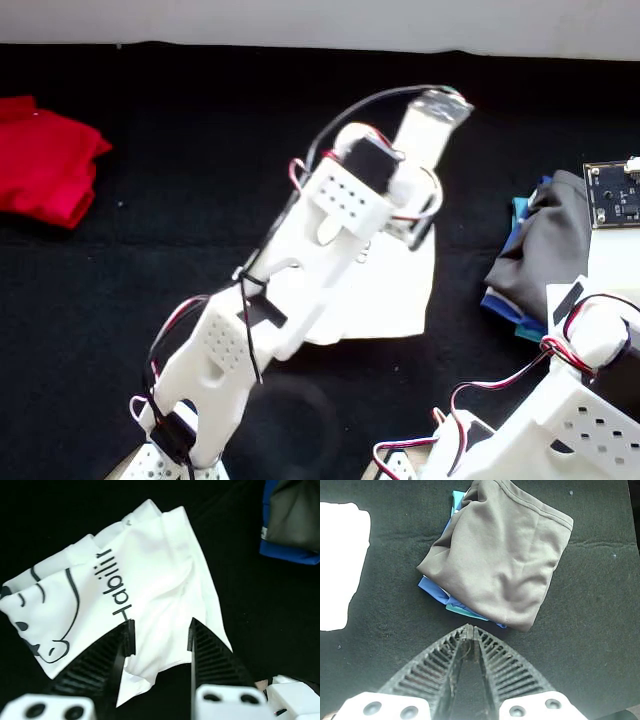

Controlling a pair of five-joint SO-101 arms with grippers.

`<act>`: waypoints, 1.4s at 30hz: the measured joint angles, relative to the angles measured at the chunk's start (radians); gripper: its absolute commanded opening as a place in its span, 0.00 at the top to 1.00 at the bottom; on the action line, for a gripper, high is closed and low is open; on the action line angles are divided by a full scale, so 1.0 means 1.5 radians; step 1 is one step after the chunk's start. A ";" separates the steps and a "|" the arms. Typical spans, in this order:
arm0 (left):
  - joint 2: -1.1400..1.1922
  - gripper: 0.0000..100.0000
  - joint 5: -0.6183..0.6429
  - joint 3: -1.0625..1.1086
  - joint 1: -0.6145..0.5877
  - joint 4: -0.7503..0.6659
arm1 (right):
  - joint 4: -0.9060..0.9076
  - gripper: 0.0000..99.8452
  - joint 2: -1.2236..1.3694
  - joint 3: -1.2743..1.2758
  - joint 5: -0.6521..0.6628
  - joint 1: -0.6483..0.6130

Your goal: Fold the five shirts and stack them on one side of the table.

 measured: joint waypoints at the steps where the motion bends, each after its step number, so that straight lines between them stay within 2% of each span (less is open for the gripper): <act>1: 0.000 0.96 0.000 0.000 -0.020 0.000 | 0.000 0.98 0.000 0.000 0.000 0.000; 3: 0.001 1.00 -0.001 0.000 -0.070 0.002 | 0.000 0.98 0.000 0.000 0.000 0.000; 7: 0.011 0.99 -0.056 0.012 -0.149 0.003 | 0.000 0.98 0.000 0.000 0.000 0.000; 12: 0.062 0.99 -0.103 0.043 -0.149 0.003 | 0.000 0.98 0.000 0.014 0.000 0.000; 18: 0.174 0.99 -0.104 0.032 -0.151 -0.004 | 0.000 0.98 -0.002 0.046 0.000 0.000; 25: 0.276 0.99 -0.106 -0.049 -0.226 -0.016 | 0.000 0.98 -0.002 0.046 0.000 0.000; 30: 0.279 0.99 -0.109 -0.097 -0.224 0.004 | 0.000 0.98 -0.002 0.050 0.000 -0.003; 36: 0.279 0.99 -0.108 -0.116 -0.229 0.007 | 0.000 0.98 -0.002 0.050 -0.023 -0.044; 42: 0.203 0.99 -0.108 -0.127 -0.230 0.007 | -0.027 0.98 0.011 0.050 -0.106 -0.158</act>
